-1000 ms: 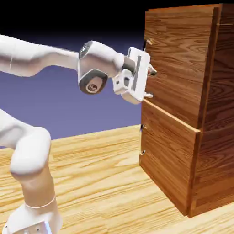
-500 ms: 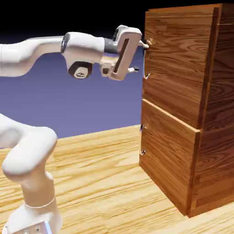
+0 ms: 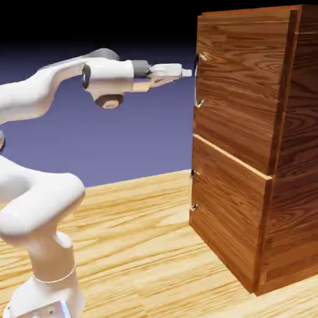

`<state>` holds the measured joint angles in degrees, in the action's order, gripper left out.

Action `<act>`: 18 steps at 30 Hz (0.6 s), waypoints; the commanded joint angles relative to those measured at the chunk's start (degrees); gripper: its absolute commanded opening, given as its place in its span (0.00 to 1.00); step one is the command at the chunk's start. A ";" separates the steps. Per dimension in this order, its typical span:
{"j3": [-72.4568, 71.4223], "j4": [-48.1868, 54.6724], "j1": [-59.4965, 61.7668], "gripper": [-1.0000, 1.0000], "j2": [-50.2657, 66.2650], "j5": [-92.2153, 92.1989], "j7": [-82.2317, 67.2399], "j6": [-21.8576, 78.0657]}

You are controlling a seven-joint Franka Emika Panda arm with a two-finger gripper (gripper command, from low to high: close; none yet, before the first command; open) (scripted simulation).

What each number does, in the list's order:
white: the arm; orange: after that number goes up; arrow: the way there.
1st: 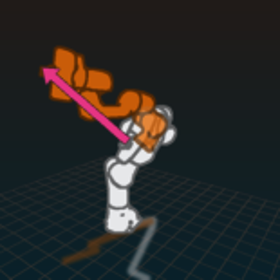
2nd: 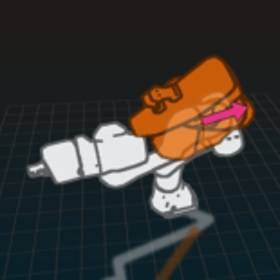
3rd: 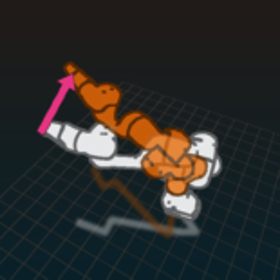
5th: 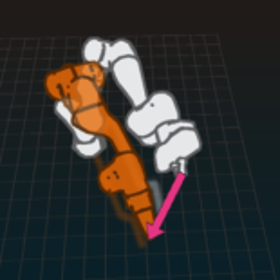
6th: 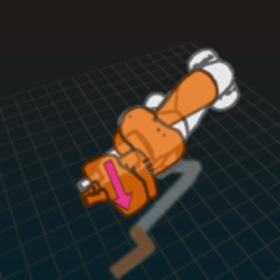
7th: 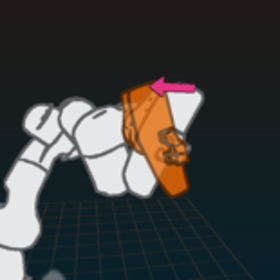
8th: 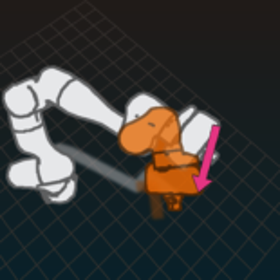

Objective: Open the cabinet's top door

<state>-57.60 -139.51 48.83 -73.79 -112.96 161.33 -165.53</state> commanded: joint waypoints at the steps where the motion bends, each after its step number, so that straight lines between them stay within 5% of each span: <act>1: -1.21 0.45 1.04 0.50 -0.86 -2.37 2.50 0.18; 9: -5.16 7.02 13.41 0.50 -3.35 -9.43 4.65 5.86; 10: -5.16 7.02 13.41 0.00 -3.35 -9.43 4.65 5.86; 18: 1.99 -4.09 10.69 0.00 -14.85 -11.98 4.68 23.30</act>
<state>-55.65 -143.57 59.54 -88.63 -125.23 166.00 -142.25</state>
